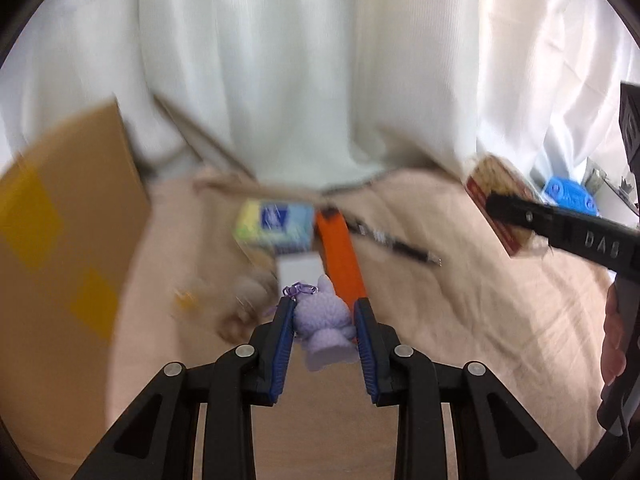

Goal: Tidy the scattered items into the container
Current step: 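Carry the snack packet and purple figure into the box and release both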

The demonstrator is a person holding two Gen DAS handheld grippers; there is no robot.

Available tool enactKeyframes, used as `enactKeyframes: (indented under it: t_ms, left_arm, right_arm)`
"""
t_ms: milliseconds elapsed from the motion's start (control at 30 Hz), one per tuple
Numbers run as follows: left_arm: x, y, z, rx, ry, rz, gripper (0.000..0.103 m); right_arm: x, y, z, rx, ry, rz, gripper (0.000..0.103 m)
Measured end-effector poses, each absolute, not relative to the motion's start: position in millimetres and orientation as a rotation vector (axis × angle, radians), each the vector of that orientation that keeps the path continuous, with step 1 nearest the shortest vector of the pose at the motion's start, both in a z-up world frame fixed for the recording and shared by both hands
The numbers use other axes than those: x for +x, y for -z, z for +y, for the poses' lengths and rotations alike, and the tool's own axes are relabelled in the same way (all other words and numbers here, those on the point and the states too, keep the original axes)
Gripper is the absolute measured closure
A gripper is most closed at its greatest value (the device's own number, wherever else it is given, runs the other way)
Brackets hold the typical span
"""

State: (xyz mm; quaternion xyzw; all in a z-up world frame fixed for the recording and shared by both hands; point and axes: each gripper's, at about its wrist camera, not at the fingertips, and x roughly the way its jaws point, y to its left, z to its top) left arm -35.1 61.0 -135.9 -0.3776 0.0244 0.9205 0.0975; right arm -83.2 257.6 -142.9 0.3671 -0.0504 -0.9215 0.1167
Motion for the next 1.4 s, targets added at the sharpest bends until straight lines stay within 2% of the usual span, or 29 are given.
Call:
enactKeyframes:
  t_ms: [300,800,967,1233,1400]
  left_arm:
    - [-29,97,42,-1.004,-2.796,0.071,0.072]
    - [-20,63,18,-0.953,-2.842,0.065,0.072]
    - [-21,39,-24,-0.943,-2.936,0.054,0.072]
    - [-3,-5,-118,-0.857,-3.108,-0.031,0.072]
    - [10,-16,-186,-0.845,-3.25,-0.11,0.072]
  right_arm:
    - [-70,122,253,1.002,2.723,-0.123,0.059]
    - [-67,96,216,0.95,2.717,-0.085,0.059]
    - [-72,70,183,0.901,2.694,-0.11,0.059]
    - [-85,14,88,0.737,2.61,-0.006,0.059]
    - [-94,-1,25,0.688,2.527,0.032,0.059]
